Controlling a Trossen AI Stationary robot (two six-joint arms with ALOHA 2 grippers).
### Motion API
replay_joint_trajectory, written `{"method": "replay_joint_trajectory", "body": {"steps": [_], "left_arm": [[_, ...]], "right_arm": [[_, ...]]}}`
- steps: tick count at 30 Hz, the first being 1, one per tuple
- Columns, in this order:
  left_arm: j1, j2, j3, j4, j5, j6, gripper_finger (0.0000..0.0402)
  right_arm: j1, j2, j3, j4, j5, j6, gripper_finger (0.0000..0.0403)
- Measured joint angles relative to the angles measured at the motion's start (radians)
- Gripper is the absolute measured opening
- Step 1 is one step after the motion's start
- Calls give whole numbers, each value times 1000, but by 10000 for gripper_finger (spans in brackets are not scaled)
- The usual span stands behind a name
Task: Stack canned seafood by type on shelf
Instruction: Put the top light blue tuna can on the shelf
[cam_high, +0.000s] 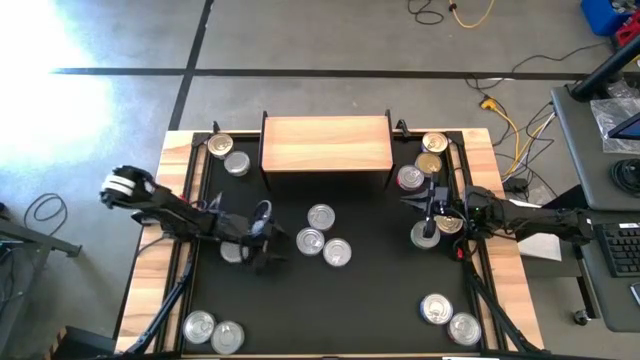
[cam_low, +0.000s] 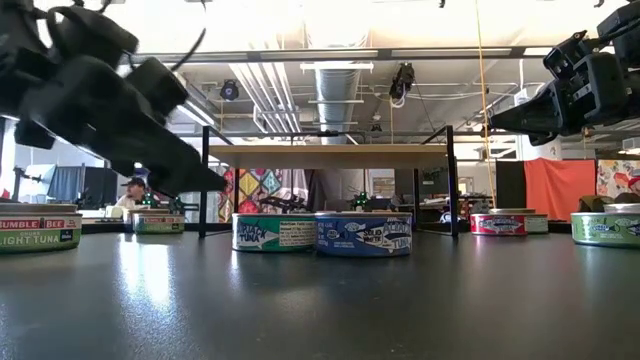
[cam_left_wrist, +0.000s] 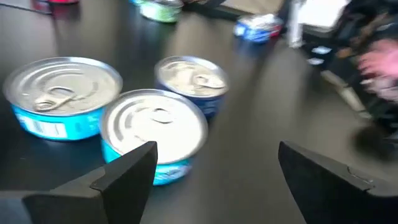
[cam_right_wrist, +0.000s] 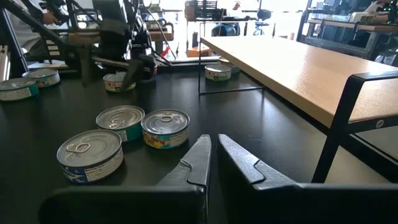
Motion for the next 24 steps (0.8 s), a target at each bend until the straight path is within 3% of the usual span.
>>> {"method": "replay_joint_trajectory", "body": {"steps": [8,13,16,21,24], "left_arm": [[5,194,149,-26,-77,33,318],[5,209,196,-67,-85,-29,318],[3,176,212,-101,-84,-51,318],[3,151,213,-108,-125,-29,318],[3,150,207,-130,-136,-31,317]], "right_arm": [[0,0,-3,41,6,-288,18],[0,0,-3,48,5,-301,18],[0,0,-3,56,-1,-172,18],[0,0,-3,61,-3,216,18],[0,0,-3,108,29,241,18]]}}
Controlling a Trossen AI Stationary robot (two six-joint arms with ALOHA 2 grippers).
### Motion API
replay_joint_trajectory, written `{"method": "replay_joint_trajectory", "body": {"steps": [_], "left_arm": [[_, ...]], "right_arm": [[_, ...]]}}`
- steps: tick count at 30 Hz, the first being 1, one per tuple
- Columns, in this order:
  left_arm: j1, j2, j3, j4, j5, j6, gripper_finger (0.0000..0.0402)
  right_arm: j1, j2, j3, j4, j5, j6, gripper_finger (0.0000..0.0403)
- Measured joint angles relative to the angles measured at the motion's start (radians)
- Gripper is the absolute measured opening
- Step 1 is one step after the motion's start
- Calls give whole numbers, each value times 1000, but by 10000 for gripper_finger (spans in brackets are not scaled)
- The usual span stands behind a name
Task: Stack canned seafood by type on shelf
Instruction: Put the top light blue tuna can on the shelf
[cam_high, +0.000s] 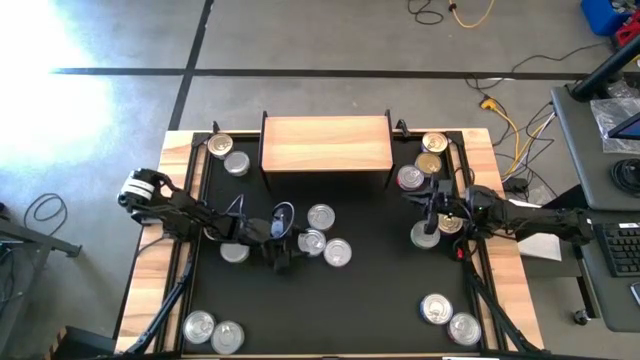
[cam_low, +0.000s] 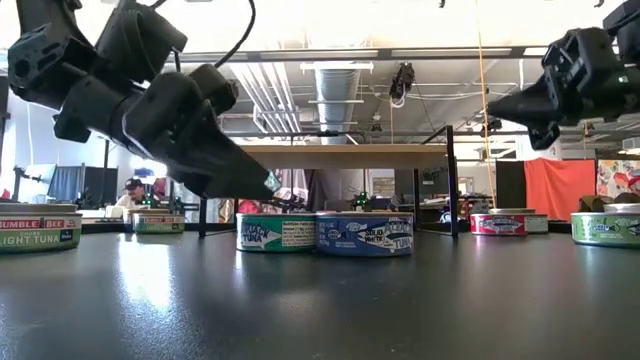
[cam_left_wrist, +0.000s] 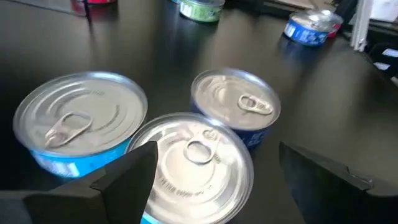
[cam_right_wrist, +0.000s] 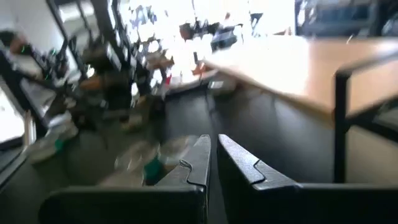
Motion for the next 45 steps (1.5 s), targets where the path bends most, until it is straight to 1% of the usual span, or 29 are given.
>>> {"method": "replay_joint_trajectory", "body": {"steps": [4,6,11,13,15,17,19,20,24,27,30,32,35,38,40,42,45], "left_arm": [[-6,-9,5,-87,-17,-27,317],[-18,-31,27,-157,-23,-33,317],[-51,-105,105,-479,-114,-31,317],[-65,-118,131,-601,-133,-69,317],[-81,-126,144,-680,-144,-95,317],[-95,-126,152,-690,-193,-96,317],[-98,-112,151,-670,-262,-88,317],[-98,-98,150,-653,-277,-85,317],[-98,-21,149,-550,-262,-64,317],[-101,44,172,-450,-233,-26,317],[-100,104,217,-391,-181,-6,317],[-104,142,258,-389,-151,3,317],[-113,200,313,-393,-143,21,317],[-123,236,355,-393,-146,28,317],[-135,249,372,-392,-148,28,317],[-148,262,386,-390,-153,28,317],[-162,284,400,-382,-154,10,317]], "right_arm": [[0,6,0,102,68,-31,18],[0,13,2,164,80,-43,18],[3,68,4,249,92,-64,18],[7,114,4,291,107,-45,18],[18,178,4,353,106,-26,18],[40,259,4,414,104,-25,23],[68,353,4,491,105,-25,31],[83,401,4,531,104,-26,35],[143,593,4,672,104,-14,52],[179,703,4,706,104,2,61],[204,772,44,692,107,40,63],[228,813,86,641,108,48,62],[258,881,178,489,119,48,60],[279,949,286,273,157,49,62],[282,1000,348,128,163,61,67],[282,1054,411,37,164,74,76],[282,1129,492,-39,153,59,90]]}}
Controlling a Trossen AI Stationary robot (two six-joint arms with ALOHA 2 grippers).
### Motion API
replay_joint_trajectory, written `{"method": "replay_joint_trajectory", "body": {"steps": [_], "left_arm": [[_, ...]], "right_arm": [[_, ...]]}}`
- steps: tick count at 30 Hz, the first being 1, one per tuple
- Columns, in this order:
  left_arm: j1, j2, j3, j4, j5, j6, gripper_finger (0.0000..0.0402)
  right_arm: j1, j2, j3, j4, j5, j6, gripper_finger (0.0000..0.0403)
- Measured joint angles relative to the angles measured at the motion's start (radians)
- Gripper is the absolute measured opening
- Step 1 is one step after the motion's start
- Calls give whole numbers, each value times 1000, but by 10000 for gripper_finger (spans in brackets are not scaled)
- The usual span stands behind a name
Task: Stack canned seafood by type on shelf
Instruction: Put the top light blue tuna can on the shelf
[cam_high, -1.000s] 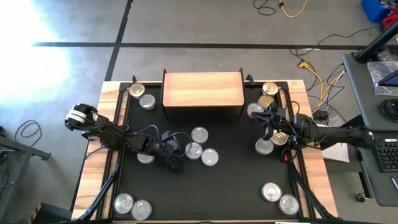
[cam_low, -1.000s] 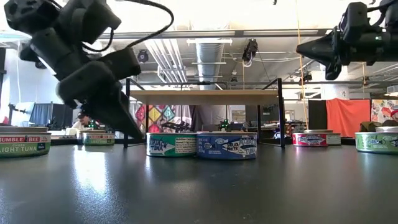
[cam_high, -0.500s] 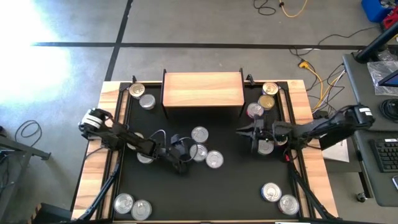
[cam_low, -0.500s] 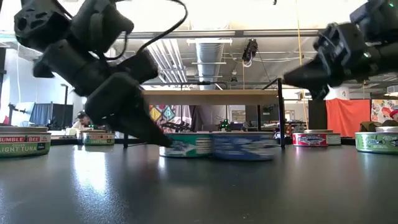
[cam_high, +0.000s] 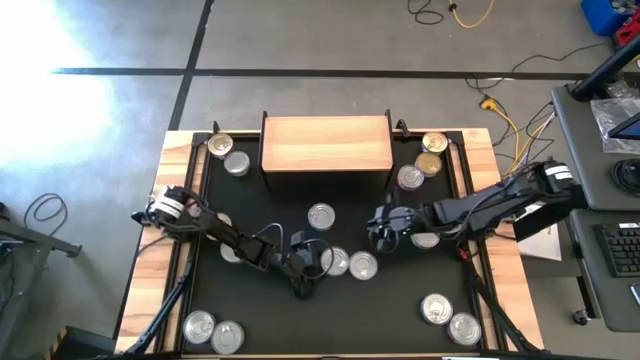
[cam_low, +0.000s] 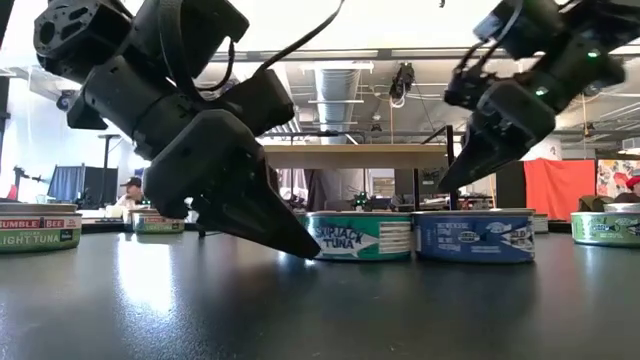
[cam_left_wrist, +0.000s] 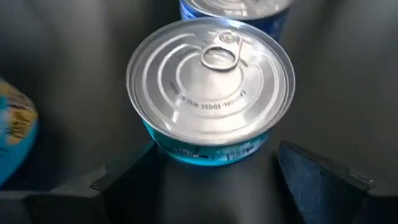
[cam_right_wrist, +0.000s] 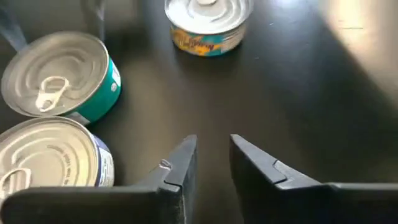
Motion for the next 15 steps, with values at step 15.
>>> {"method": "replay_joint_trajectory", "body": {"steps": [15], "left_arm": [[-14,46,18,40,-20,-85,318]], "right_arm": [[4,253,256,-158,-148,-106,128]]}}
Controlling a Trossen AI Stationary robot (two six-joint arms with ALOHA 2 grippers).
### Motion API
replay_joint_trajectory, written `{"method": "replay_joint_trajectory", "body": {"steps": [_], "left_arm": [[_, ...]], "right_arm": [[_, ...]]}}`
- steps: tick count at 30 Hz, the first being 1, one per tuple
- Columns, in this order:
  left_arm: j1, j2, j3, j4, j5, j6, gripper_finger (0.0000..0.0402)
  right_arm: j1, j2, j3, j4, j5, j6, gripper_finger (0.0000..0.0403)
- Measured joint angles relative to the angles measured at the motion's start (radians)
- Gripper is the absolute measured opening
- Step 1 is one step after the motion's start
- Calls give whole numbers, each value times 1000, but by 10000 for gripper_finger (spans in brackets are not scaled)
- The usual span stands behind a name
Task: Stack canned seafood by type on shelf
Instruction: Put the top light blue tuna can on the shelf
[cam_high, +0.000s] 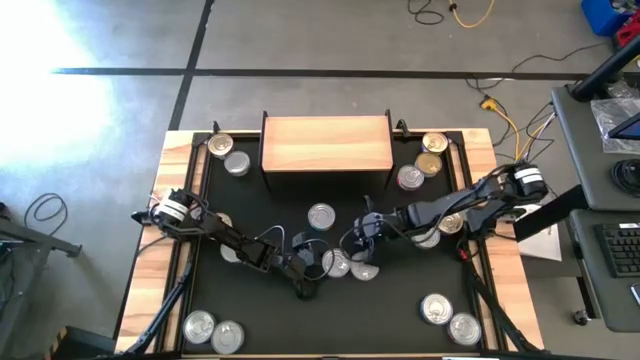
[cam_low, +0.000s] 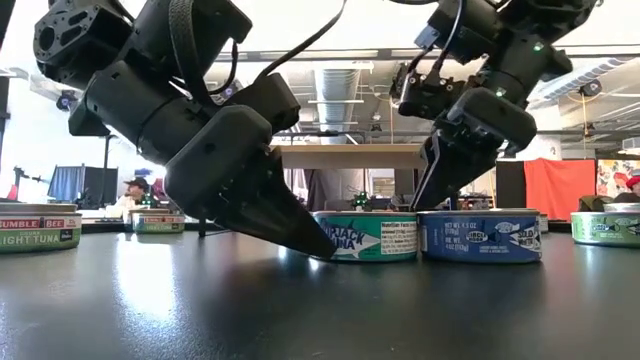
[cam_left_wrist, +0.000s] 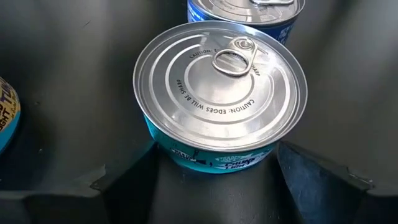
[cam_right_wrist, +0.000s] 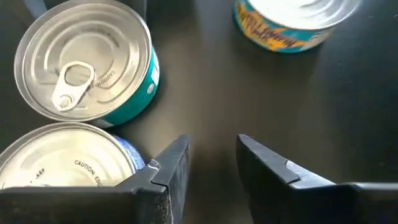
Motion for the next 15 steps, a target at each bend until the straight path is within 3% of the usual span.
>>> {"method": "replay_joint_trajectory", "body": {"steps": [6,15], "left_arm": [[1,1,24,-26,3,1,324],[2,3,23,-2,17,121,361]], "right_arm": [[5,43,18,9,-33,1,143],[13,111,44,17,-33,32,171]]}}
